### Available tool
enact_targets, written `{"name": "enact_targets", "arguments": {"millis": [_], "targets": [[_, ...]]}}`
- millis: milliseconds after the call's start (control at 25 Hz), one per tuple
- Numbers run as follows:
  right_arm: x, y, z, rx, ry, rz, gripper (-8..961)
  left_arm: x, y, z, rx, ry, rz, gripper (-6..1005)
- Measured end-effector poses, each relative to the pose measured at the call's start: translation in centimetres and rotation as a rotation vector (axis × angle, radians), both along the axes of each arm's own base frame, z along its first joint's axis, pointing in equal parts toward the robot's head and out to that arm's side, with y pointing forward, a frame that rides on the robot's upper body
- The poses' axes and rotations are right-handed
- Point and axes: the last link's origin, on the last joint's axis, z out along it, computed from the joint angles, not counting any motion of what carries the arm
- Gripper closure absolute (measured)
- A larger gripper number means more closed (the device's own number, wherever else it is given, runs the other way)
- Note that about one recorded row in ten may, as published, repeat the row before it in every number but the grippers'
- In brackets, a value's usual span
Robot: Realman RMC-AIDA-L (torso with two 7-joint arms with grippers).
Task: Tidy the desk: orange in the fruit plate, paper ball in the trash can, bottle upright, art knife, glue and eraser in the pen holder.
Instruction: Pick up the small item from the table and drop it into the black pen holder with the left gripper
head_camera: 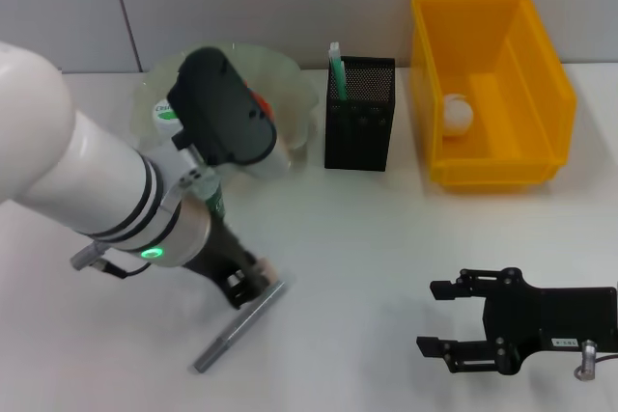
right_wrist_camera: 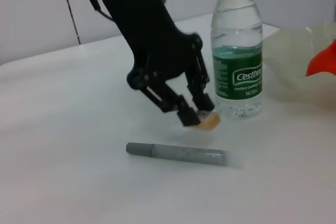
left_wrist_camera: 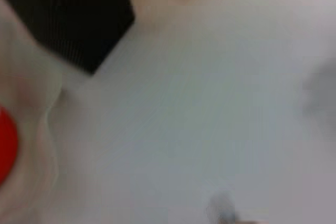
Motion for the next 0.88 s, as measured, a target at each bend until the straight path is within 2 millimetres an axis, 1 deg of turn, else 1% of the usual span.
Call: {"name": "enact_targets", "arguments": {"millis": [80,160,200,240,320,360,400,440,520,560,600,720,760,880], "targets": [[0.1,0.0,0.0,0.001,0.001,-0.004,212,0.3,0.0,0.1,0.0,-0.013,-0.006,736],[0.1,0.0,-0.1,0.003,0.0,-0.006,212,2.8,-0.2,0.7,0.016,-0.127,-0.062,735],[0.1,0.0,-0.1,0.004,-0.001,-0.007,212,2.8,-0.2,0.7,0.016,-0.127,-0.062,735],[0.1,0.1,-0.1,0.005,-0.001,-0.008,212,3.5,-0.2,0.8,0.023,-0.162,-0.081,734],[0.2,0.1,-0.1,0.005,-0.001,-0.01,212,3.5,-0.2,0.8,0.023,-0.162,-0.081,734],[0.2,0.0,-0.1,0.005,0.0,-0.01,213,4.3,-0.1,0.9,0.031,-0.203,-0.106,733],[0.2,0.0,-0.1,0.004,0.001,-0.011,213,5.7,0.1,0.9,0.039,-0.286,-0.143,733],[0.2,0.0,-0.2,0.004,0.002,-0.012,213,6.2,0.2,0.9,0.045,-0.315,-0.157,732],[0.1,0.0,-0.2,0.005,0.006,-0.014,213,6.2,0.2,0.9,0.045,-0.315,-0.157,732],[0.2,0.0,-0.2,0.006,0.009,-0.016,213,6.8,0.4,0.9,0.057,-0.349,-0.175,731],[0.2,0.0,-0.2,0.007,0.012,-0.017,213,7.6,1.1,1.0,0.097,-0.398,-0.206,731],[0.2,-0.1,-0.2,0.008,0.018,-0.022,213,8.0,1.5,1.0,0.121,-0.421,-0.22,730],[0.2,-0.1,-0.3,0.007,0.021,-0.023,212,8.8,2.2,1.0,0.169,-0.471,-0.245,729],[0.2,-0.2,-0.4,0.006,0.028,-0.018,212,9.5,2.9,0.7,0.206,-0.524,-0.26,728]]}}
